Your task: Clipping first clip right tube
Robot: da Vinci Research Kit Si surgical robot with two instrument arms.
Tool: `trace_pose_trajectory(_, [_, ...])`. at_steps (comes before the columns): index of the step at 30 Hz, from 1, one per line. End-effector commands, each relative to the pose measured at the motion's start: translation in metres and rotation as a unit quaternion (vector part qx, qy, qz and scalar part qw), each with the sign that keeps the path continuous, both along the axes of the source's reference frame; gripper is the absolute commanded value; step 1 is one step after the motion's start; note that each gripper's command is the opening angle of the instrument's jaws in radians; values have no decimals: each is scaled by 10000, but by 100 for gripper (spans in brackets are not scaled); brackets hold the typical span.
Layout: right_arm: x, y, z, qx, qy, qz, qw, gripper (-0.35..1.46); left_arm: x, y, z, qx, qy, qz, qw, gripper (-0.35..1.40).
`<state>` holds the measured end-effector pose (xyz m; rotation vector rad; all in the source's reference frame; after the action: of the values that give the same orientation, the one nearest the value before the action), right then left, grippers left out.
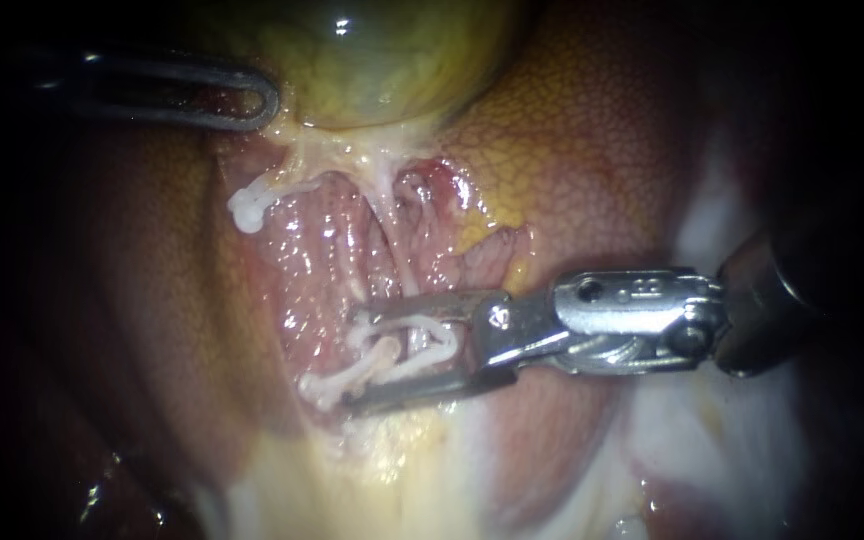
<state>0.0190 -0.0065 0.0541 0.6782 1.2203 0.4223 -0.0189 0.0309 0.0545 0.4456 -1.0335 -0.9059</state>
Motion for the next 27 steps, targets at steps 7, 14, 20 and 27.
trace_pose_trajectory(7, [-26, 8, -14, 55, 41, -56, 10000, 39, 0, 0, 1, 1, 1, -1, 10000, -35])
trace_pose_trajectory(14, [-45, 11, -10, 49, 40, -63, 10000, 40, 0, 0, 1, 1, 1, -1, 10000, -35])
trace_pose_trajectory(20, [-56, 17, 9, 19, 29, -57, 10000, 40, 1, 0, 0, 1, 0, 0, 10000, -35])
trace_pose_trajectory(27, [-55, 15, 36, 123, -28, -11, 9999, 41, 1, 0, 0, 1, 0, 1, 10000, -35])
